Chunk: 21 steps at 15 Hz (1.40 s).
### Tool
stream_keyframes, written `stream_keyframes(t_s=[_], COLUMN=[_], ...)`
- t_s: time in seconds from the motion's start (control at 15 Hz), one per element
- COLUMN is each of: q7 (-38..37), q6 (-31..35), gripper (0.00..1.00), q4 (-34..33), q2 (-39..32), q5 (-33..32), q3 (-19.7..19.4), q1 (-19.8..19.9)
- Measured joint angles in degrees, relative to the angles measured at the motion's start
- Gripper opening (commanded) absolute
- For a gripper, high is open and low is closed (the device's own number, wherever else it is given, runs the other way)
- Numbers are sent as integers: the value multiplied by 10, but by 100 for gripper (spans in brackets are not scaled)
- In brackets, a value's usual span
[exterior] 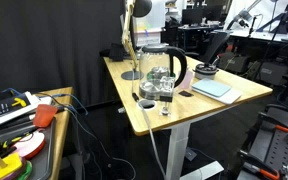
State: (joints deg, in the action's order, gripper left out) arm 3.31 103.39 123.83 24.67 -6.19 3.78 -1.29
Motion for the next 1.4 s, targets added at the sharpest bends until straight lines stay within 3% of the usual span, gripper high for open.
stream_keyframes(t_s=[0.47, 1.0, 1.4], q7=[-14, -44, -60], q6=[1, 26, 26], gripper=[100, 100, 100], q4=[3, 4, -1], q2=[-12, -97, -110], q5=[0, -2, -2], q3=[-29, -106, -107], q1=[8, 73, 79])
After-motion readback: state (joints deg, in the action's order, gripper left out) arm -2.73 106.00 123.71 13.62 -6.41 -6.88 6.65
